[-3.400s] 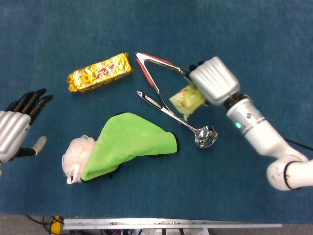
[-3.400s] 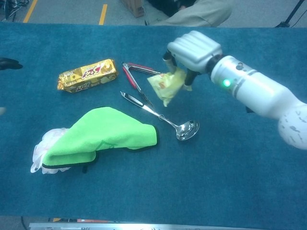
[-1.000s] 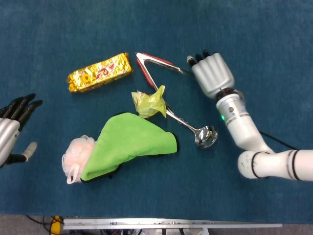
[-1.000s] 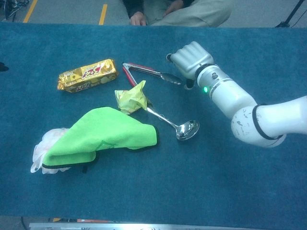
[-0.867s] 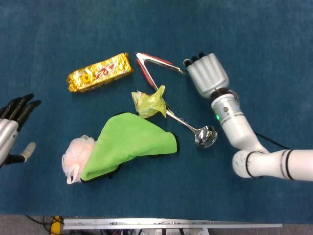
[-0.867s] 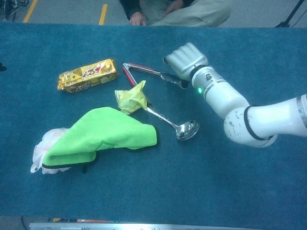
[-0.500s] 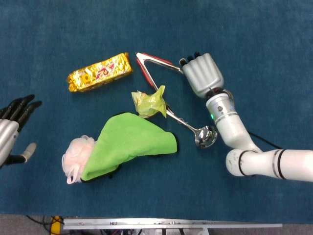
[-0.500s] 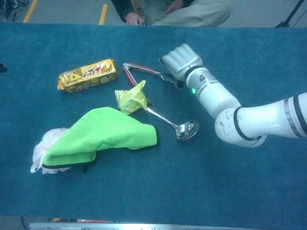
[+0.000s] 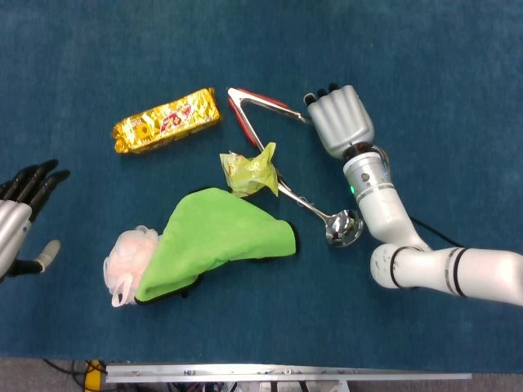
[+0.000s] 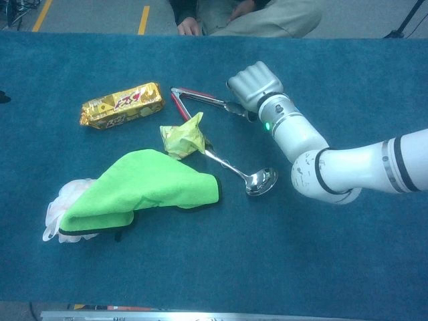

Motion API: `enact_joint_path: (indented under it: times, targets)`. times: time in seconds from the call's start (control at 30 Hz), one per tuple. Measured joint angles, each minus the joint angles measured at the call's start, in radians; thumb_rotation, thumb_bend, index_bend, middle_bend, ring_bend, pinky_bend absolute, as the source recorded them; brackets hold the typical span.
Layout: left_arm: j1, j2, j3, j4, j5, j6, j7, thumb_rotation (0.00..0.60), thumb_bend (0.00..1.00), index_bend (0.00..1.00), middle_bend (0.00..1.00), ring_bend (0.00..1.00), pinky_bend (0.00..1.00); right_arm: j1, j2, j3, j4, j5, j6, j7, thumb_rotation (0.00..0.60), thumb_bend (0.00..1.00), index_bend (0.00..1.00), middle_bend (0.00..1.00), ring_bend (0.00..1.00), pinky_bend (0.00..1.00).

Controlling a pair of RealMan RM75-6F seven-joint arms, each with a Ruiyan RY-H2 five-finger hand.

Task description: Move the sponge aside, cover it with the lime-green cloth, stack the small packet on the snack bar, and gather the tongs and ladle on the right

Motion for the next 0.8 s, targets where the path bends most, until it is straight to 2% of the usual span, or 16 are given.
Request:
enact_joint_path:
  times: [0.3, 0.6, 0.8]
  targets:
    - [0.000, 0.005, 0.000, 0.004, -0.005, -0.004, -0.011, 0.600, 0.37, 0.00, 0.00, 0.00, 0.16, 0.004, -0.043, 0.014, 0.077, 0.000, -0.033, 0.015, 0.600, 0.37, 0.37, 0.43, 0.36, 0.58]
    - [-0.001, 0.003, 0.000, 0.016, -0.007, -0.010, -0.029, 0.600, 0.38, 0.00, 0.00, 0.00, 0.16, 0.006, -0.086, 0.027, 0.147, -0.036, -0.048, 0.048, 0.600, 0.51, 0.52, 0.50, 0.45, 0.64]
    - [-0.002, 0.001, 0.001, 0.020, -0.004, -0.013, -0.035, 0.600, 0.37, 0.00, 0.00, 0.00, 0.16, -0.005, -0.095, 0.035, 0.175, -0.064, -0.048, 0.075, 0.600, 0.52, 0.58, 0.54, 0.50, 0.68]
